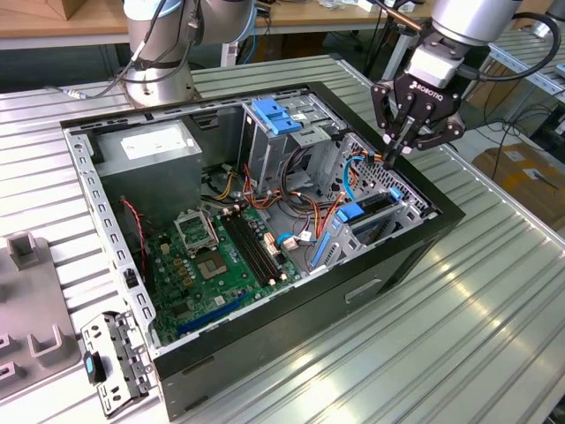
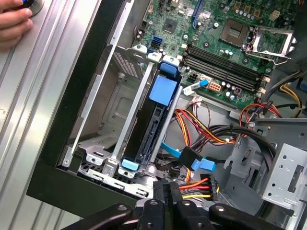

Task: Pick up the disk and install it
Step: 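Insert the first disk wire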

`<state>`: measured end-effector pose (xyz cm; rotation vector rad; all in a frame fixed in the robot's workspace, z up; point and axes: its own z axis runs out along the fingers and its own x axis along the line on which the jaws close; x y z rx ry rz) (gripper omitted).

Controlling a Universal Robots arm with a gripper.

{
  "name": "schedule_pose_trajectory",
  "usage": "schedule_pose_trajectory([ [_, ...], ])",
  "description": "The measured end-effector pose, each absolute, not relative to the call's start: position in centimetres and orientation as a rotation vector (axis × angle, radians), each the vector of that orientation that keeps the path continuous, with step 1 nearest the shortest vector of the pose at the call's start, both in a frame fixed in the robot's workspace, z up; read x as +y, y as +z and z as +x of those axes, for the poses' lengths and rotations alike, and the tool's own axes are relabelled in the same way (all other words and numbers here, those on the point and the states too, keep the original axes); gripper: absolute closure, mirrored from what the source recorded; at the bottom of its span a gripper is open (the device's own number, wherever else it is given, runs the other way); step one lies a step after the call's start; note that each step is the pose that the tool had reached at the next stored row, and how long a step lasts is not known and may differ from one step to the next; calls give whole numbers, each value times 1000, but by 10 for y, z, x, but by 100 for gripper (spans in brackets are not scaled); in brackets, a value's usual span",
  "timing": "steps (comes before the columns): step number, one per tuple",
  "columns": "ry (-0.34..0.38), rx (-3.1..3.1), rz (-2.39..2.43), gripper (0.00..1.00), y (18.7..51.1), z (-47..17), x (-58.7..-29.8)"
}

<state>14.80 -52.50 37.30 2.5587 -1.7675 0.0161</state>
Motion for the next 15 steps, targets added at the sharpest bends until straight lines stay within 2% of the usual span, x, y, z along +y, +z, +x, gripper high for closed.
schedule_pose_trajectory([
  [15,14,-1852,2498,84,371,139,-532],
])
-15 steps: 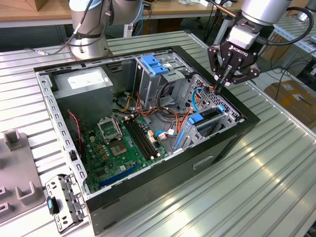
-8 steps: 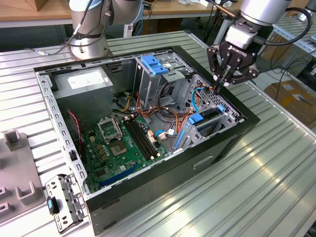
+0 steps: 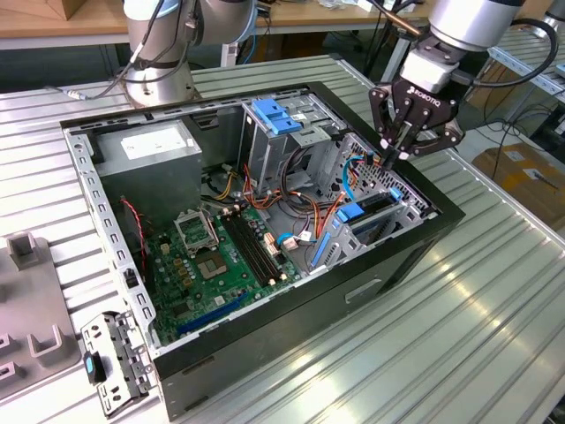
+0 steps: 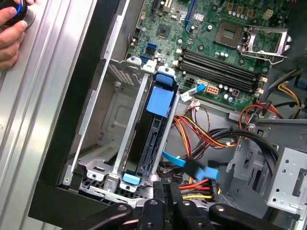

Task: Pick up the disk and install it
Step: 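Insert the first disk wire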

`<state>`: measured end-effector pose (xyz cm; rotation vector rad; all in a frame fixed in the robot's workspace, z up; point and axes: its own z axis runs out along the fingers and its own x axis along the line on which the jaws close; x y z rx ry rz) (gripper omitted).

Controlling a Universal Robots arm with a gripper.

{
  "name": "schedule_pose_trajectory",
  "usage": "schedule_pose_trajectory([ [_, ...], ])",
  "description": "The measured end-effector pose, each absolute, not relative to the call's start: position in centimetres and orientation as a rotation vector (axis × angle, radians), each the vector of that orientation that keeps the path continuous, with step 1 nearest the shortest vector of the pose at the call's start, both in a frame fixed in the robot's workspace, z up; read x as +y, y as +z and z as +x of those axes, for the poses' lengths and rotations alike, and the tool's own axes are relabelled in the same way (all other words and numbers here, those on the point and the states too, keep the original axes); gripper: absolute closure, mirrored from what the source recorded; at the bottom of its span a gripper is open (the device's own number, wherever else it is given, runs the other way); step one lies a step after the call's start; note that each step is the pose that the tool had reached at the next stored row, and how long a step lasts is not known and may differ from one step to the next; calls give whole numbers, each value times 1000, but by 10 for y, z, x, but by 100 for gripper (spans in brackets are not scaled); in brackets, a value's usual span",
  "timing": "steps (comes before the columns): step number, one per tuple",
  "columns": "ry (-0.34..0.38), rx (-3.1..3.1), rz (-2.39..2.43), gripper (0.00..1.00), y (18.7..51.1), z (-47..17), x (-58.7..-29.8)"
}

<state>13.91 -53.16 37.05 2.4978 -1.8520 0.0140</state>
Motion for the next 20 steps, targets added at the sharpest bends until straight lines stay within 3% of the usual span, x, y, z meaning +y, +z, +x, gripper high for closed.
schedule_pose_trajectory([
  [20,13,-1942,2429,84,366,135,-532],
])
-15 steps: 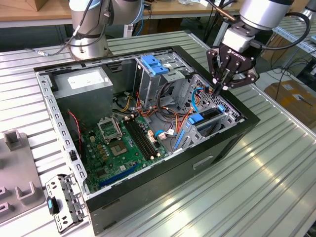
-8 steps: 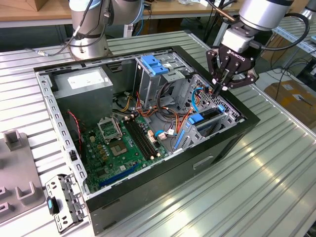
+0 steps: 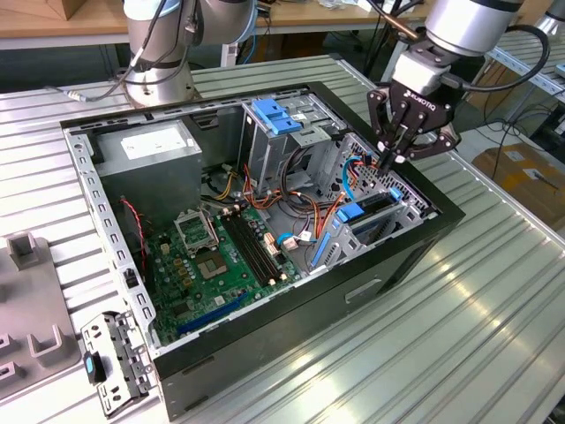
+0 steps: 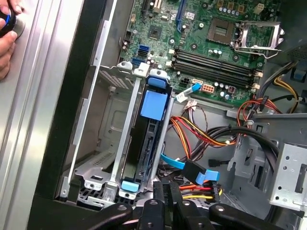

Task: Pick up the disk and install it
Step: 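Insert the first disk wire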

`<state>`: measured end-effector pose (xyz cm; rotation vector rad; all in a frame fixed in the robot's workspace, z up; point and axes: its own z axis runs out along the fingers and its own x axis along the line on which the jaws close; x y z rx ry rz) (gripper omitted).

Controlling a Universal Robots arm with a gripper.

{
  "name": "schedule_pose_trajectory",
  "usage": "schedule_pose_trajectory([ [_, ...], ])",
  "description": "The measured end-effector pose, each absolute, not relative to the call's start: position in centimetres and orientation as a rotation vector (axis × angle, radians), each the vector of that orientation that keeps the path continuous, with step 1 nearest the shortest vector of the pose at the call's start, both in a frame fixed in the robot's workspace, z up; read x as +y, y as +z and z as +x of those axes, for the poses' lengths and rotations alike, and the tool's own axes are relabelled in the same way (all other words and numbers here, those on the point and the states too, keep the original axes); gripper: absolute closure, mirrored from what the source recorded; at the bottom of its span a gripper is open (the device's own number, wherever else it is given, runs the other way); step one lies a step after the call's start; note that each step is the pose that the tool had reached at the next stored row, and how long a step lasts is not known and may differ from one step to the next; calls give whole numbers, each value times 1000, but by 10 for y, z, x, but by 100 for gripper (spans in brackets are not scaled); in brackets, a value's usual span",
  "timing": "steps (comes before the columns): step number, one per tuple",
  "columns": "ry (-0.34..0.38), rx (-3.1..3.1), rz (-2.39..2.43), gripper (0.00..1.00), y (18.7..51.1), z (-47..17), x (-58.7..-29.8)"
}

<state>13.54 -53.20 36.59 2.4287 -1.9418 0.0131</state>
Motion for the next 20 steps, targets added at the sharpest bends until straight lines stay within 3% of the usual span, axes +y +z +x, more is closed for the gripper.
schedule_pose_trajectory([
  [20,11,-2088,2303,84,350,131,-535],
])
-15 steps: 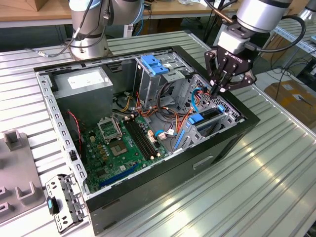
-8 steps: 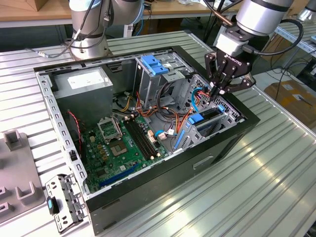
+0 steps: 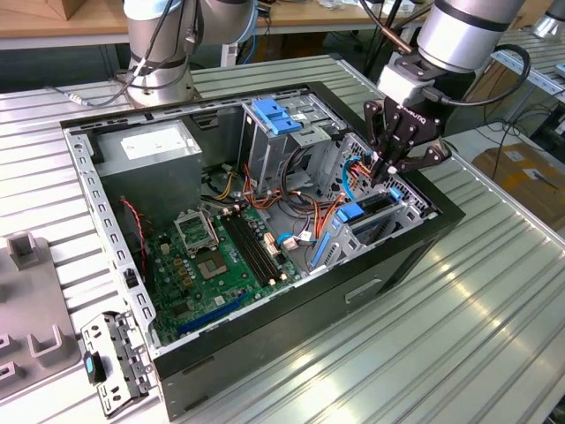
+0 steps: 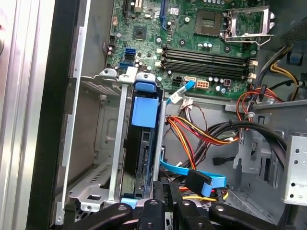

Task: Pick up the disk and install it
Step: 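Insert the first disk wire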

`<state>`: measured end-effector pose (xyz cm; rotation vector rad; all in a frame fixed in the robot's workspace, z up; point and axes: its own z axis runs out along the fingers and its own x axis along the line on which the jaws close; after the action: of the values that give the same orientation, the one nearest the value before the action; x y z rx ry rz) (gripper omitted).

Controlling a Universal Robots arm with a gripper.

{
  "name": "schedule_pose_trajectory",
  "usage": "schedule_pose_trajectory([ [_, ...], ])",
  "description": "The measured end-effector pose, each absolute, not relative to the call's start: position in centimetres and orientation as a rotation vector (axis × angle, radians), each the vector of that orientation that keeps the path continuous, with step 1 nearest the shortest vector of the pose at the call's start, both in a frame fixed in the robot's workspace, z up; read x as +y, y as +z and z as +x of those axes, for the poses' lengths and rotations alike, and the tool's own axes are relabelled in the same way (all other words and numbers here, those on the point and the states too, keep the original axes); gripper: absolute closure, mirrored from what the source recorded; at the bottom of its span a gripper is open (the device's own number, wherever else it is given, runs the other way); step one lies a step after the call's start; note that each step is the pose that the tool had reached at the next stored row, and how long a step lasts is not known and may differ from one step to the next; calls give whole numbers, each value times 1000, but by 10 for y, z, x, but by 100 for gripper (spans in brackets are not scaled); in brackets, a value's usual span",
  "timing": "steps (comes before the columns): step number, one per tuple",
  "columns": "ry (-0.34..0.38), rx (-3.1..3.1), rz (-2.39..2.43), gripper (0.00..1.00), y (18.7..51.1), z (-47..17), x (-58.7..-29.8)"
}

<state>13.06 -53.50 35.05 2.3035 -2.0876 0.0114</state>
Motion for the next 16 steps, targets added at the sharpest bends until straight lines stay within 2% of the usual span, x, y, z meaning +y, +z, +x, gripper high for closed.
schedule_pose_trajectory([
  [16,11,-2109,2283,84,350,122,-554],
])
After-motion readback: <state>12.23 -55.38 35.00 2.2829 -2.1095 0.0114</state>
